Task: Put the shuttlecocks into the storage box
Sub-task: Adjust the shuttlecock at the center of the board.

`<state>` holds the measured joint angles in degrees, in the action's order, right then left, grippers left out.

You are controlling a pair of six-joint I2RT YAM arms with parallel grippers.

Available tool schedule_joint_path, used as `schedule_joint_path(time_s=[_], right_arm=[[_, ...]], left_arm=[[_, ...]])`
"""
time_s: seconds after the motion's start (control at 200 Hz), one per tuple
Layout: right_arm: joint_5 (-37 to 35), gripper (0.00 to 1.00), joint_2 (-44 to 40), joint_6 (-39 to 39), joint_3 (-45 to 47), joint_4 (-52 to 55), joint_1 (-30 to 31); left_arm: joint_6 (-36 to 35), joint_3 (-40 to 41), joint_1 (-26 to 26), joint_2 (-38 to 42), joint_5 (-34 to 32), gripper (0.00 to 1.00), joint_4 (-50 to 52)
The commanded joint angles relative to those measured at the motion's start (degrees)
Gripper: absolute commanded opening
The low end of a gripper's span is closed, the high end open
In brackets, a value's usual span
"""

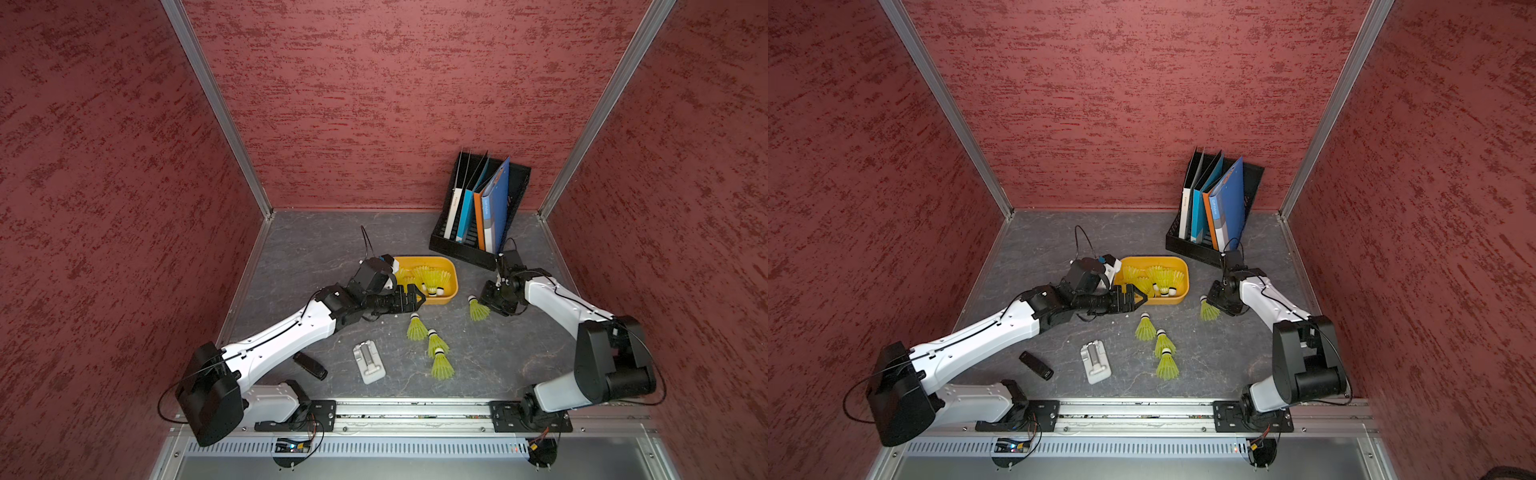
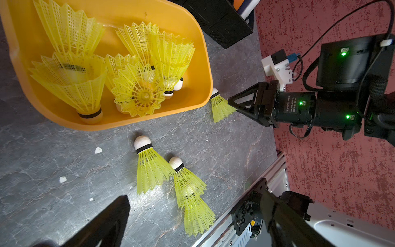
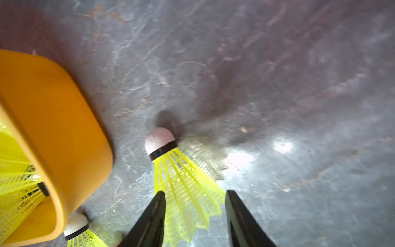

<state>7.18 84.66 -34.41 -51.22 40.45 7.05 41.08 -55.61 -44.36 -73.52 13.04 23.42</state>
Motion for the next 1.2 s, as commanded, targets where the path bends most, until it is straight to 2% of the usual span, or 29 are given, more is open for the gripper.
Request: schedule_joint_path(time_s=[0.0, 0.135, 0.281, 0.406, 0.541, 0.661, 0.812, 0.967, 1.062, 1.192], right_arm=[[-1.4, 0.50, -3.1, -2.8, 2.0, 1.4, -1.1], [-3.6, 0.52, -6.5, -3.0, 1.1, 2.1, -1.1], [-11.1, 0.55, -10.3, -2.0, -2.2, 6.6, -1.1], [-10.3, 0.54, -11.3, 0.5, -3.8, 7.6, 0.1], [-12.8, 0.50, -9.1, 3.2, -4.1, 8.8, 1.1], [-12.3, 0.46, -2.8, 3.2, -4.9, 11.4, 0.2], [-11.0, 0.46, 0.8, 3.1, -2.7, 7.4, -0.6], [-11.6, 0.47, 5.3, 7.7, -5.9, 7.1, -0.6], [-11.5, 0.47, 7.7, 7.8, -6.0, 8.1, -0.7], [-7.6, 0.46, 6.4, 5.8, -2.0, 5.1, -0.6]], left_arm=[[-1.3, -1.6, 0.1, 0.1, 0.2, 1.00, 0.0], [-1.5, -1.6, 0.1, 0.6, 0.0, 1.00, 0.2], [-1.7, -1.4, 0.0, 0.7, -0.4, 1.00, 0.8], [-2.3, -1.3, 0.0, 0.5, -0.4, 1.00, 0.8], [-3.8, -2.1, 0.1, -0.1, -0.1, 1.00, 1.6], [-4.8, -2.5, 0.3, -0.3, 0.3, 1.00, 2.0], [-4.8, -2.2, 0.7, 0.1, 0.6, 1.00, 1.9], [-4.8, -1.4, 1.0, 1.0, 0.7, 1.00, 2.2], [-4.7, -0.6, 1.3, 1.8, 0.6, 1.00, 2.0], [-4.4, -0.2, 1.4, 2.7, 0.4, 1.00, 1.9]])
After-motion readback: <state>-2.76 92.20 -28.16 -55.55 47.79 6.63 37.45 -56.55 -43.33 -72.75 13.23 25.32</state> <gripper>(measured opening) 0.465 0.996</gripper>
